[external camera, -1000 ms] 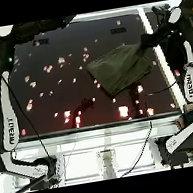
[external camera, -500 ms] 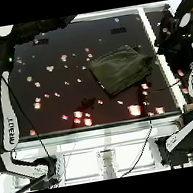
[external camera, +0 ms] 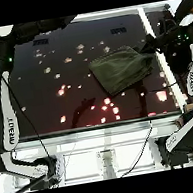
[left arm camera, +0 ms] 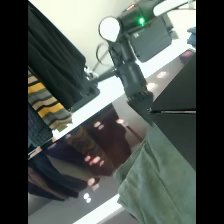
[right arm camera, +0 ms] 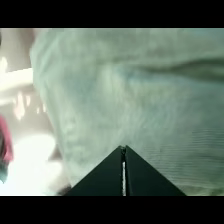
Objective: Fold the clothes and pants, and hang the long-sleeved shirts on hangers.
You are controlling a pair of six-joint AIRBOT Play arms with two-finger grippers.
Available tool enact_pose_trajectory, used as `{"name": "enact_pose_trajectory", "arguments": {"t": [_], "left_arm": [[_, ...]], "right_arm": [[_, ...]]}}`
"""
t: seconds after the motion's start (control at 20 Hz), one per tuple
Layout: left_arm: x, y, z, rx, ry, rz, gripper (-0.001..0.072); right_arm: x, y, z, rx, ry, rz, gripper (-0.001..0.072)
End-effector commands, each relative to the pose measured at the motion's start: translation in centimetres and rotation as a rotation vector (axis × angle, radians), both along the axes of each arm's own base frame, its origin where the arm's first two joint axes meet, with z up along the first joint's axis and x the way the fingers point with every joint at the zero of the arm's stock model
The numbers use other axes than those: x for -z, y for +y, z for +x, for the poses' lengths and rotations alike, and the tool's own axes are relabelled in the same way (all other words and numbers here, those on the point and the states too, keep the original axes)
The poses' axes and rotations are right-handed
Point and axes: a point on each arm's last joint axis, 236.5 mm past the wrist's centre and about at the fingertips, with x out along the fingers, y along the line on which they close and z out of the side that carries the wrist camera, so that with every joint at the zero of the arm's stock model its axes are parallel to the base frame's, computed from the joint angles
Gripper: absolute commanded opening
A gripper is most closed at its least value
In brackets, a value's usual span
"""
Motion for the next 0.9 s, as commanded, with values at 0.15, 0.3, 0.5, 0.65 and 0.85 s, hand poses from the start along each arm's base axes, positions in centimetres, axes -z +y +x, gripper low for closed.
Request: {"name": "enact_pose_trajectory", "arguments": {"t": [0.15,0.3,0.5,0.65,0.85], "left_arm": [[0.5,-0.2,-0.6,0.029,0.014,0.016,0.0044],[0.8,-0.3,-0.8,0.039,0.021,0.021,0.0043],[0.8,-0.3,-0.8,0.038,0.021,0.021,0.0043],[0.8,-0.3,-0.8,0.038,0.021,0.022,0.0043],[0.8,-0.3,-0.8,0.038,0.021,0.021,0.0043]], "right_arm": [[6.9,-2.6,-4.4,-0.046,0.276,-0.130,0.0014],[9.4,-5.1,-5.5,-0.022,0.351,-0.217,0.0014],[10.9,-6.9,-5.5,0.024,0.375,-0.246,0.0014],[9.5,-6.0,-4.2,0.051,0.320,-0.154,0.0014],[2.6,-6.6,-0.7,0.119,0.124,-0.014,0.0016]]}}
